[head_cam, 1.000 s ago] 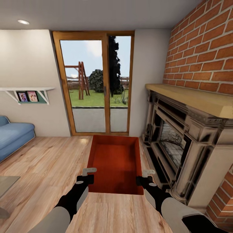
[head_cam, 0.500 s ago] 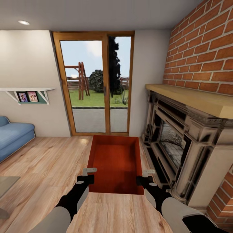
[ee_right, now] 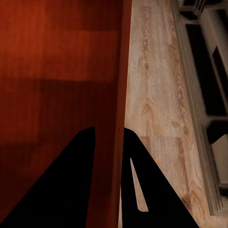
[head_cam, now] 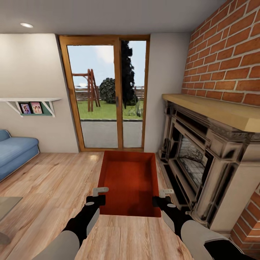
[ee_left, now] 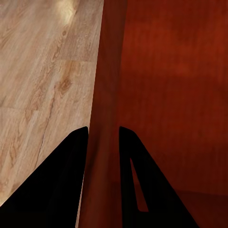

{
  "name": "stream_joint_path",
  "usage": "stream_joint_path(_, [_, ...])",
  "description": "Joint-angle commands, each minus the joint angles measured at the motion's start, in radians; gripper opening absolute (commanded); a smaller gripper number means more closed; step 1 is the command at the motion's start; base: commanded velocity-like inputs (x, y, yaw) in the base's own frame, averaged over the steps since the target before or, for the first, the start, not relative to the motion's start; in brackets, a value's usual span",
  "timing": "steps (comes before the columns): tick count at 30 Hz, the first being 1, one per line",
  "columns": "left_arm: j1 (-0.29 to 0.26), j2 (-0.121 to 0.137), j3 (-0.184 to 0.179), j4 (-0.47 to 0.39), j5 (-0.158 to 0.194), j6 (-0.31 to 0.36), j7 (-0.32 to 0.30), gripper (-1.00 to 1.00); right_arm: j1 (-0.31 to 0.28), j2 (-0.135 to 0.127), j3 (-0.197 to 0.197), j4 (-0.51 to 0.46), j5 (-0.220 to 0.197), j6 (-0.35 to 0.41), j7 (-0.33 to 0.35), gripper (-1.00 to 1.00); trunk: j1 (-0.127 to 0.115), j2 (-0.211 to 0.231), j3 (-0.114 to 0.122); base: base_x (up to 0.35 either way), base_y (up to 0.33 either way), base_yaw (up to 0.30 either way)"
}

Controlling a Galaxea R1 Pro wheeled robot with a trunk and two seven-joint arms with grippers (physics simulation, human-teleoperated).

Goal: Move the two storage containers from the living room to the garage. In the garage, place one container on the floor and stack the other container on top of it (either order is fine).

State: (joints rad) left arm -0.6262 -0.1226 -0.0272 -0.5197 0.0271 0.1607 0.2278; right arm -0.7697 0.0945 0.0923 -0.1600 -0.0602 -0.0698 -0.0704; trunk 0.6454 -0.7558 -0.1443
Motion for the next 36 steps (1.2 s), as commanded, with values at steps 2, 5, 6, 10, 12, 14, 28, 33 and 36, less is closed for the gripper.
stream_joint_path(2, [0.000, 0.011, -0.003, 0.001, 0.001, 0.008, 0.028, -1.00, -0.002, 0.001, -0.006, 0.000, 0.001, -0.039, -0.068, -1.00, 0.000, -0.001, -0.001, 0.000, 0.000, 0.140])
stream_joint_path(5, [0.000, 0.011, -0.003, 0.001, 0.001, 0.008, 0.028, -1.00, -0.002, 0.001, -0.006, 0.002, 0.002, -0.039, -0.072, -1.00, 0.000, -0.001, 0.002, 0.000, 0.000, 0.236])
stream_joint_path(6, [0.000, 0.011, -0.003, 0.001, 0.001, 0.008, 0.028, -1.00, -0.002, 0.001, -0.006, 0.003, 0.003, -0.040, -0.072, -1.00, 0.000, -0.001, 0.003, 0.000, 0.000, 0.258])
stream_joint_path(10, [0.000, 0.011, -0.003, 0.001, 0.001, 0.008, 0.028, -1.00, -0.002, 0.001, -0.006, 0.005, 0.005, -0.042, -0.072, -1.00, 0.000, -0.001, 0.006, 0.000, 0.000, 0.278])
stream_joint_path(12, [0.000, 0.011, -0.003, 0.001, 0.001, 0.008, 0.028, -1.00, -0.002, 0.001, -0.006, 0.005, 0.005, -0.042, -0.072, -1.00, 0.000, -0.001, 0.007, 0.000, 0.000, 0.287])
stream_joint_path(14, [0.000, 0.012, -0.003, 0.001, 0.001, 0.008, 0.028, -1.00, -0.002, 0.001, -0.006, 0.005, 0.006, -0.042, -0.072, -1.00, 0.000, -0.001, 0.008, 0.000, 0.000, 0.290])
stream_joint_path(28, [0.000, 0.012, -0.002, 0.006, 0.001, 0.008, 0.028, -1.00, -0.002, 0.002, -0.006, 0.005, 0.005, -0.043, -0.072, -1.00, 0.000, -0.001, 0.015, 0.000, 0.000, 0.296])
stream_joint_path(33, [0.000, 0.012, -0.002, 0.006, 0.001, 0.008, 0.028, -1.00, -0.002, 0.002, -0.006, 0.005, 0.004, -0.044, -0.072, -1.00, 0.000, -0.001, 0.015, 0.000, 0.000, 0.300])
stream_joint_path(36, [0.000, 0.012, -0.002, 0.006, 0.001, 0.008, 0.028, -1.00, -0.002, 0.002, -0.006, 0.005, -0.001, -0.044, -0.072, -1.00, 0.000, -0.001, 0.015, 0.000, 0.000, 0.300])
